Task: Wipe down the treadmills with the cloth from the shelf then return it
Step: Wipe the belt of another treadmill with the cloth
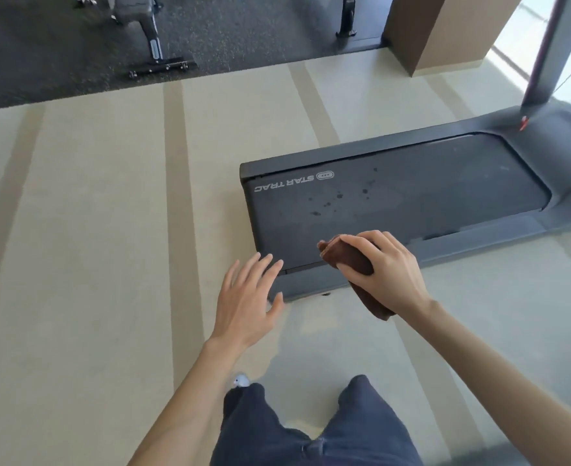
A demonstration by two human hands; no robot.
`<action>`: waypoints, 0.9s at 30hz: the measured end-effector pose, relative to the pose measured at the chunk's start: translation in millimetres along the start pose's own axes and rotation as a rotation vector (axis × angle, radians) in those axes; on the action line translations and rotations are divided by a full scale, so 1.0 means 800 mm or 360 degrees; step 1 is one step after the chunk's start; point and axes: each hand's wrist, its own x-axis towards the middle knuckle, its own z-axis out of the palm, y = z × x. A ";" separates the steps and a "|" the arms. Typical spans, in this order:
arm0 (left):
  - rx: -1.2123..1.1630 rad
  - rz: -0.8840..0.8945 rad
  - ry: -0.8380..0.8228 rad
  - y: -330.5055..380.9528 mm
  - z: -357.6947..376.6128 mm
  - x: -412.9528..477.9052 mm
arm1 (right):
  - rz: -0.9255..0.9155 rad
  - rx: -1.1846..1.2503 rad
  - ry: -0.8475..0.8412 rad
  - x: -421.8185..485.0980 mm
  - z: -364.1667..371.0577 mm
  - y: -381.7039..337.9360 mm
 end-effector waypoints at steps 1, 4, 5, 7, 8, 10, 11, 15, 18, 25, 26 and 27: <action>-0.0014 0.0043 -0.0011 -0.021 -0.007 -0.004 | 0.0054 0.0012 -0.0003 0.001 0.009 -0.017; -0.0016 0.0218 0.0004 -0.080 -0.030 -0.013 | 0.0150 -0.0022 0.0010 0.005 0.034 -0.065; -0.0011 0.0279 0.0004 -0.098 -0.037 -0.013 | 0.0171 -0.0042 0.0021 0.006 0.040 -0.080; 0.0012 0.0386 -0.0032 -0.130 -0.049 -0.011 | 0.0228 -0.0056 0.0047 0.007 0.049 -0.110; 0.0029 0.0420 -0.0061 -0.144 -0.052 -0.008 | 0.0253 -0.0060 0.0056 0.007 0.053 -0.122; 0.0067 0.0458 -0.0126 -0.167 -0.055 -0.003 | 0.0303 -0.0076 0.0064 0.007 0.058 -0.145; 0.0072 0.0469 -0.0151 -0.177 -0.056 0.000 | 0.0328 -0.0085 0.0067 0.007 0.061 -0.154; 0.0059 0.0524 -0.0182 -0.211 -0.053 0.020 | 0.0454 -0.0093 0.0068 0.018 0.076 -0.180; 0.0040 0.0561 -0.0172 -0.234 -0.052 0.043 | 0.0542 -0.0100 0.0088 0.034 0.096 -0.190; -0.0021 0.0660 -0.0185 -0.287 -0.054 0.140 | 0.0685 -0.0140 0.0031 0.115 0.145 -0.201; -0.0027 0.0690 -0.0185 -0.294 -0.057 0.158 | 0.0716 -0.0152 0.0036 0.133 0.149 -0.200; -0.0031 0.0718 -0.0183 -0.301 -0.061 0.176 | 0.0751 -0.0151 0.0045 0.150 0.153 -0.200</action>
